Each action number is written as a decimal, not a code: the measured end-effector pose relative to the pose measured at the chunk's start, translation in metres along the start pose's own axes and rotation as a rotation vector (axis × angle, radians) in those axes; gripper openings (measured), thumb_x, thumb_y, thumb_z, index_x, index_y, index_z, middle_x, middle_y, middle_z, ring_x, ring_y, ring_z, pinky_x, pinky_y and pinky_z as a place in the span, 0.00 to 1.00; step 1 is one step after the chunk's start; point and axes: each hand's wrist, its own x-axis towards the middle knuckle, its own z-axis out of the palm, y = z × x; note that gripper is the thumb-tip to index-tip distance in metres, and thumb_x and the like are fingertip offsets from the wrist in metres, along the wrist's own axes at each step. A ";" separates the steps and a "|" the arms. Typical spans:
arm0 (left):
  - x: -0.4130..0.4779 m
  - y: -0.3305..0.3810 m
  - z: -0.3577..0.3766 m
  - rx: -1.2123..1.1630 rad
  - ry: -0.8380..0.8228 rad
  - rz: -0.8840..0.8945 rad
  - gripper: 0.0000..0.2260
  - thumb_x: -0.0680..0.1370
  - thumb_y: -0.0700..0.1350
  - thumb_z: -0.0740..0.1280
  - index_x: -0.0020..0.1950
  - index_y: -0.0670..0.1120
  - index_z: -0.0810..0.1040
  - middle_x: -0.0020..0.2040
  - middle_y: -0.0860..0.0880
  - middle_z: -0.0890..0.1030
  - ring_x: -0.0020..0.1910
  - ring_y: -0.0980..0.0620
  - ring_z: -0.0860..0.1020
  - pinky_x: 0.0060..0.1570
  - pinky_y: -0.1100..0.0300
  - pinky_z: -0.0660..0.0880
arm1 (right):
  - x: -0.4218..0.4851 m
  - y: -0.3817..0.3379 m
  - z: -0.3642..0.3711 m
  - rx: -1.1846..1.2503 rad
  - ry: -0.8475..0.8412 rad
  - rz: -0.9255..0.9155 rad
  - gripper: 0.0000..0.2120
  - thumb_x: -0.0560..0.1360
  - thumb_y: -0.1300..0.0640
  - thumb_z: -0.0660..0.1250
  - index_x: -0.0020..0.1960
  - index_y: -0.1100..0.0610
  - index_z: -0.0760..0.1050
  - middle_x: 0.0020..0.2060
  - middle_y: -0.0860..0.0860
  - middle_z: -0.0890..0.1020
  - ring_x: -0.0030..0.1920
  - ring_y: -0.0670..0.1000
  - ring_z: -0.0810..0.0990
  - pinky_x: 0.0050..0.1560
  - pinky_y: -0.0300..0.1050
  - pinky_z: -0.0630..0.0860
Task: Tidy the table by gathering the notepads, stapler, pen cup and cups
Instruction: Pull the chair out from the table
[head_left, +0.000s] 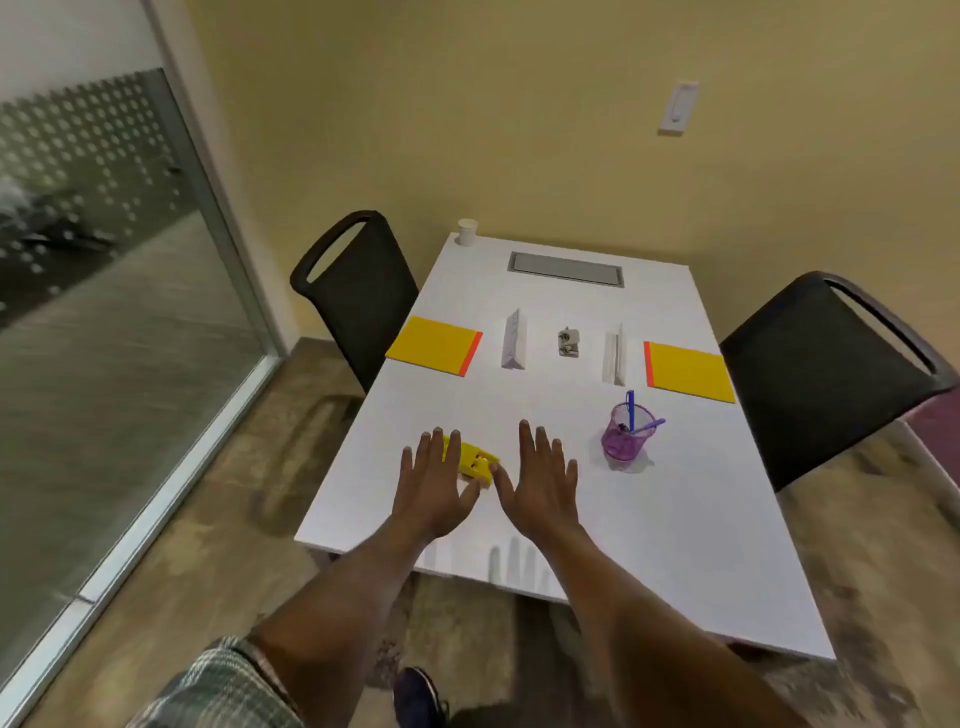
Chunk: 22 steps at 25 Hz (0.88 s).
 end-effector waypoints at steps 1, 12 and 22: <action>-0.006 -0.006 -0.002 0.010 0.000 -0.020 0.37 0.81 0.65 0.52 0.83 0.47 0.46 0.83 0.42 0.49 0.82 0.42 0.49 0.78 0.42 0.47 | -0.005 -0.007 0.002 0.011 -0.010 -0.010 0.36 0.81 0.36 0.51 0.82 0.47 0.40 0.82 0.54 0.48 0.81 0.60 0.47 0.78 0.63 0.46; -0.036 -0.131 -0.046 -0.016 0.061 -0.191 0.33 0.81 0.65 0.53 0.80 0.46 0.59 0.77 0.43 0.66 0.76 0.43 0.65 0.73 0.45 0.63 | 0.001 -0.144 0.038 -0.021 -0.054 -0.121 0.36 0.80 0.34 0.52 0.81 0.49 0.49 0.80 0.55 0.59 0.79 0.58 0.59 0.76 0.57 0.61; -0.014 -0.335 -0.115 0.010 0.066 -0.176 0.26 0.79 0.64 0.58 0.68 0.48 0.72 0.66 0.44 0.74 0.66 0.43 0.73 0.62 0.46 0.69 | 0.050 -0.335 0.116 -0.002 0.011 -0.177 0.28 0.79 0.36 0.56 0.72 0.53 0.66 0.65 0.55 0.75 0.61 0.57 0.76 0.59 0.53 0.74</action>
